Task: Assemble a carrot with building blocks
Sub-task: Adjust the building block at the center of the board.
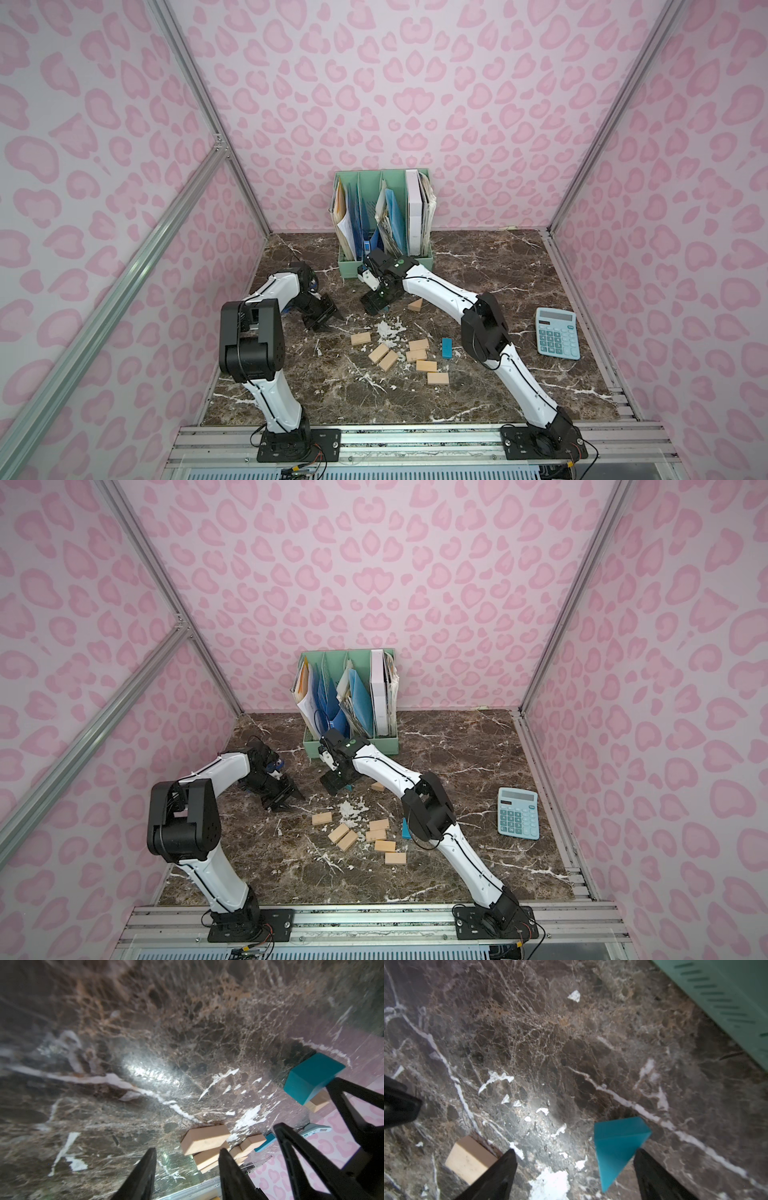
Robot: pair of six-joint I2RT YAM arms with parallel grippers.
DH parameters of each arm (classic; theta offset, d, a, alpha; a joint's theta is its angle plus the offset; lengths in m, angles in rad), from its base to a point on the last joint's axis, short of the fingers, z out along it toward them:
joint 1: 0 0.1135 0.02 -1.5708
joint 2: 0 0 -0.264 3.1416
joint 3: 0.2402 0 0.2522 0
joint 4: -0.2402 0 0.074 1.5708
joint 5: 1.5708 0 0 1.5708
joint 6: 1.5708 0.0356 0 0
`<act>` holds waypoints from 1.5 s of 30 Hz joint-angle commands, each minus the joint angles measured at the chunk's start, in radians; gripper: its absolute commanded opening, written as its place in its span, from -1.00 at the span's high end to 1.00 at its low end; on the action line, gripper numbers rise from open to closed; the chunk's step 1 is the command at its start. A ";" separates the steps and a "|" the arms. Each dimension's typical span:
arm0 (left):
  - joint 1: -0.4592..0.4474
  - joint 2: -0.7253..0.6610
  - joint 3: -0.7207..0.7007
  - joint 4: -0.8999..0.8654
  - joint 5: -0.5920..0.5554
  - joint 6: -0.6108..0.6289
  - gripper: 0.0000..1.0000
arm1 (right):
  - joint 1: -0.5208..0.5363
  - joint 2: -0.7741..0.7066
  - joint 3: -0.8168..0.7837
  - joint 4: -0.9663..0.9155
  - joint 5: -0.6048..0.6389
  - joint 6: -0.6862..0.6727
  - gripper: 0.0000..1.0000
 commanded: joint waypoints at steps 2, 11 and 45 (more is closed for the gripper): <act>0.001 0.007 0.018 -0.051 0.004 0.038 -0.01 | 0.004 0.038 0.071 -0.110 0.042 0.197 -0.67; 0.001 0.007 0.012 -0.085 0.001 0.089 0.00 | 0.018 0.011 -0.013 -0.030 0.117 0.262 -0.53; 0.001 0.053 0.009 -0.068 0.044 0.106 0.00 | 0.005 0.053 -0.020 0.022 0.175 -0.070 0.19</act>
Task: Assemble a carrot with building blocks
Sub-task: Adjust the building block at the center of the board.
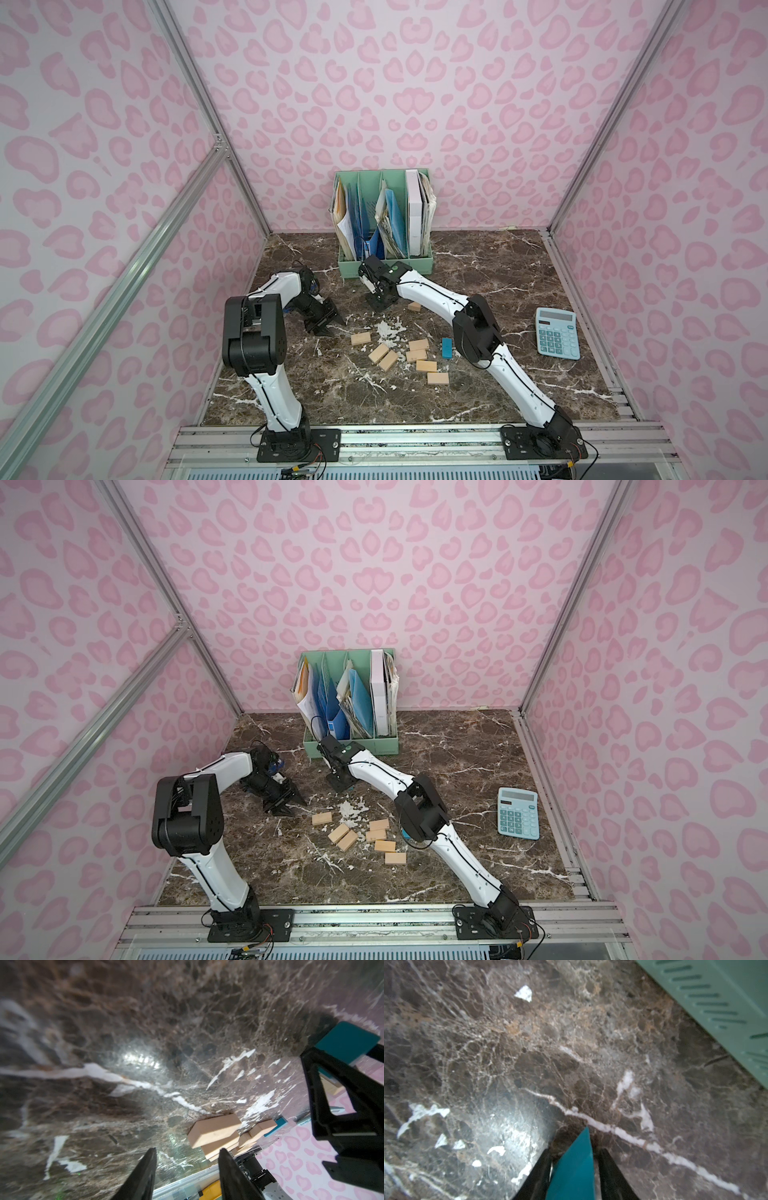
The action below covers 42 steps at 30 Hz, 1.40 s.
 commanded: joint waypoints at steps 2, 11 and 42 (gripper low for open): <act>0.001 0.009 0.006 -0.006 0.010 0.003 0.00 | 0.000 -0.011 -0.017 -0.040 0.016 -0.044 0.19; 0.001 0.007 0.004 0.002 0.014 -0.005 0.00 | -0.001 -0.076 -0.120 -0.005 0.008 -0.050 0.21; 0.001 -0.005 0.016 -0.013 0.014 -0.005 0.00 | -0.160 -0.468 -0.518 0.036 -0.072 0.232 -0.13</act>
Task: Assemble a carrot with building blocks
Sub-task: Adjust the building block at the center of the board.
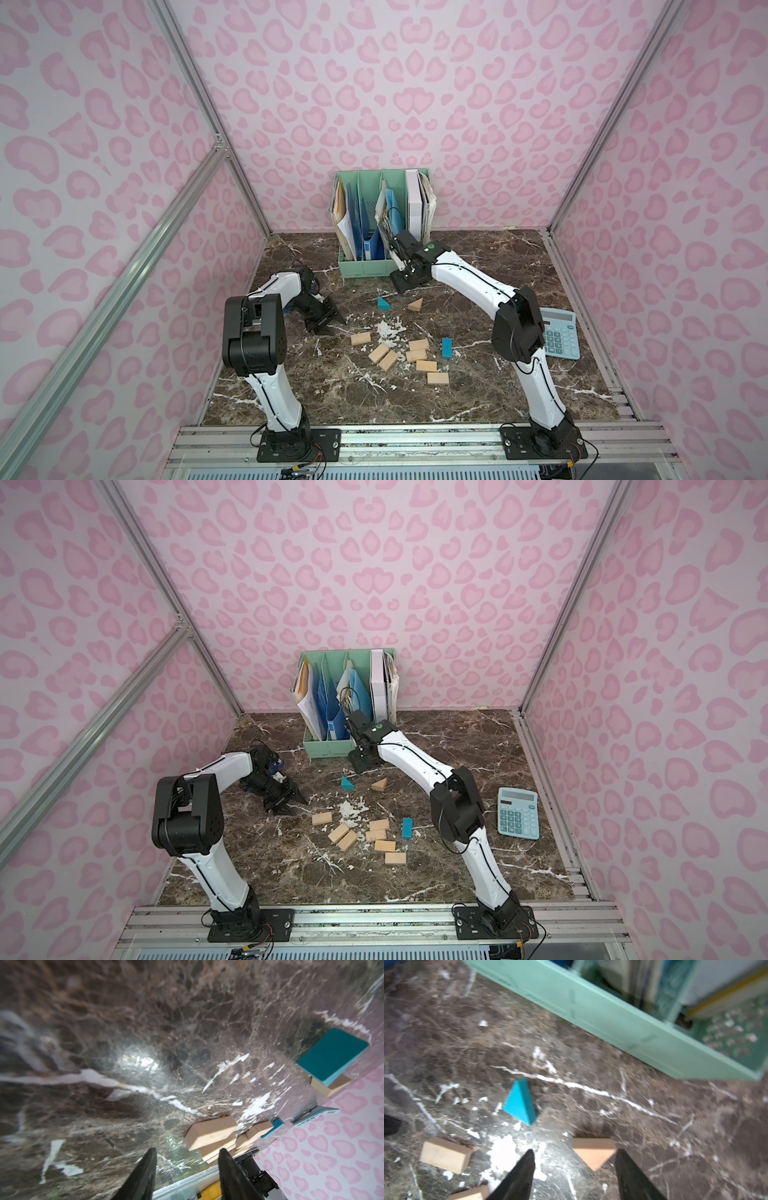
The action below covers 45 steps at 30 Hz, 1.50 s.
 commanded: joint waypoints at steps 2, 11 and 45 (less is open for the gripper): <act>0.001 0.005 0.023 -0.031 0.008 0.013 0.00 | -0.012 -0.095 -0.222 0.076 -0.095 0.083 -0.13; -0.001 0.017 0.036 -0.036 0.014 0.024 -0.02 | -0.001 -0.087 -0.335 0.139 -0.077 0.041 0.16; -0.002 0.016 0.006 -0.015 0.025 0.013 -0.01 | -0.004 0.090 -0.140 0.106 -0.020 -0.203 -0.20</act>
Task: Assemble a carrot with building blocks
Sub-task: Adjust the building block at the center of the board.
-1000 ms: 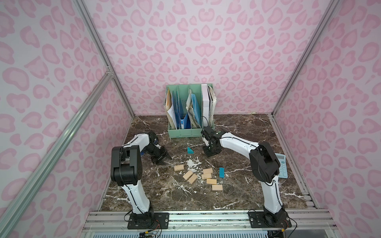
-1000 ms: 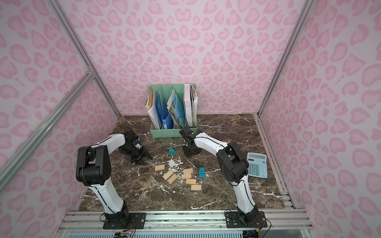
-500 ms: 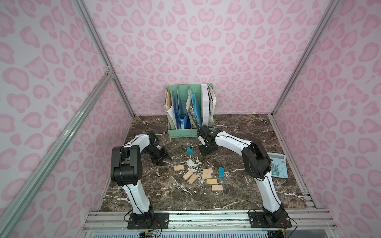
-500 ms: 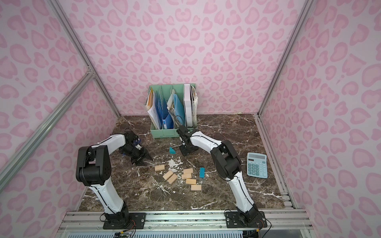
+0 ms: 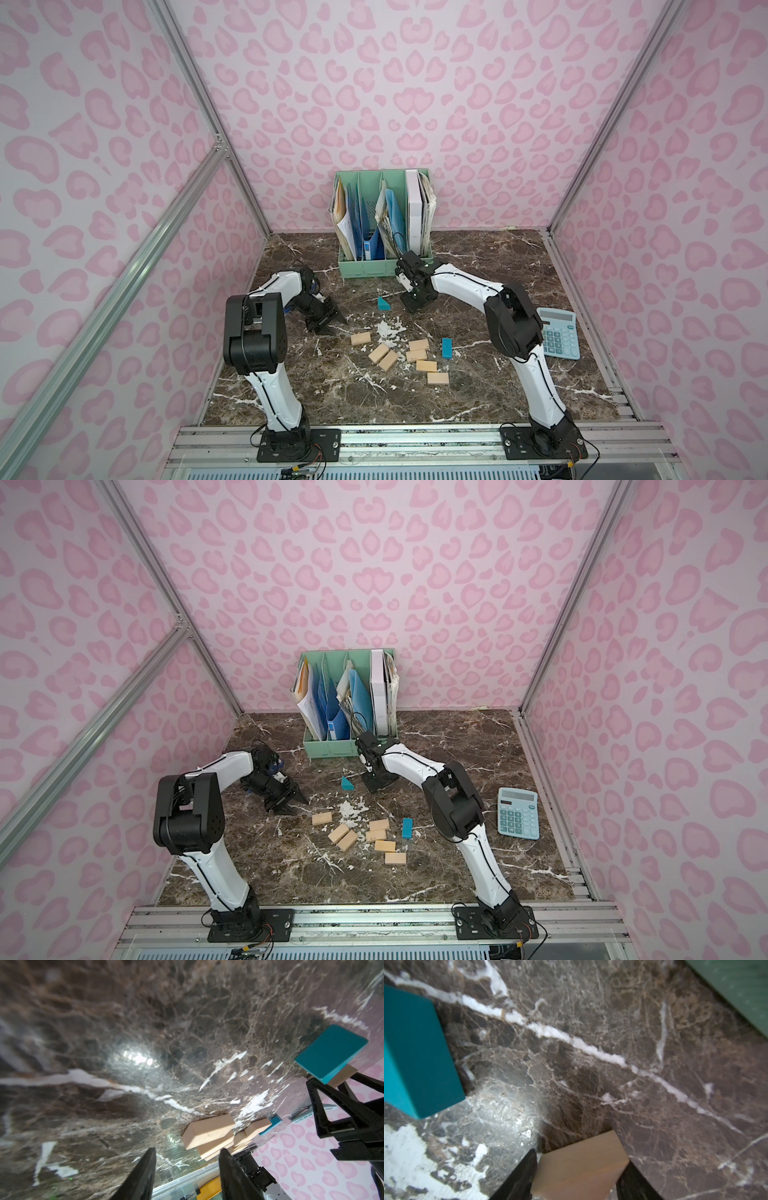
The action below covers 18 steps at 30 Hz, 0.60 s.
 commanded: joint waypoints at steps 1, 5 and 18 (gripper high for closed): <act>0.001 0.002 -0.002 -0.007 0.009 0.006 -0.01 | 0.001 0.000 0.011 -0.006 0.001 -0.024 -0.19; 0.001 0.002 -0.002 -0.008 0.011 0.006 -0.01 | 0.001 0.006 0.026 -0.012 -0.003 -0.022 -0.15; 0.001 -0.002 -0.020 -0.001 0.015 0.007 -0.01 | 0.011 -0.066 -0.018 0.053 -0.036 -0.034 -0.78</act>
